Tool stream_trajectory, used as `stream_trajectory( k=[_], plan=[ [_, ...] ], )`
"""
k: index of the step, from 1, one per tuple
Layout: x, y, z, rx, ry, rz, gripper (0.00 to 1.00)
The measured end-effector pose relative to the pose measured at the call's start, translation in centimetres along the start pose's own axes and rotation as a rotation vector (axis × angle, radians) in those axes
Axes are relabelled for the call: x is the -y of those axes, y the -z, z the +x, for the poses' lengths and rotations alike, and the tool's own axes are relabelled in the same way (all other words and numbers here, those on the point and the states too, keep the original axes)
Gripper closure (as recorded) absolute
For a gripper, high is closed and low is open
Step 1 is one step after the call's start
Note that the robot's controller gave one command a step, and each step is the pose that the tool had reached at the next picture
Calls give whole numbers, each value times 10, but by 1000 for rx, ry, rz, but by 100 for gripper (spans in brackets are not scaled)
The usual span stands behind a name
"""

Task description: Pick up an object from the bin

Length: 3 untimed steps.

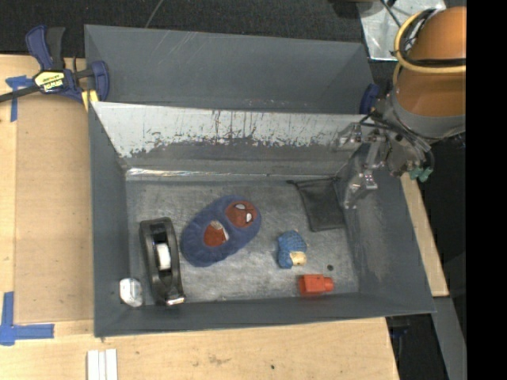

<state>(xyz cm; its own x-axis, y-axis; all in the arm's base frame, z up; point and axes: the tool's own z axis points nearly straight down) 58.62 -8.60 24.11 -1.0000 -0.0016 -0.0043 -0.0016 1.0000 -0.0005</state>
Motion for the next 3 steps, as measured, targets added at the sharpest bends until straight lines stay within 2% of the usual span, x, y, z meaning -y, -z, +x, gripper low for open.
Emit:
stream_trajectory(
  k=[1,2,3],
  plan=[
    [4,-155,7,-6,356,-2,0],
    [43,-136,-14,3,272,2,0],
    [42,-137,-14,1,273,0,100]
  ],
)
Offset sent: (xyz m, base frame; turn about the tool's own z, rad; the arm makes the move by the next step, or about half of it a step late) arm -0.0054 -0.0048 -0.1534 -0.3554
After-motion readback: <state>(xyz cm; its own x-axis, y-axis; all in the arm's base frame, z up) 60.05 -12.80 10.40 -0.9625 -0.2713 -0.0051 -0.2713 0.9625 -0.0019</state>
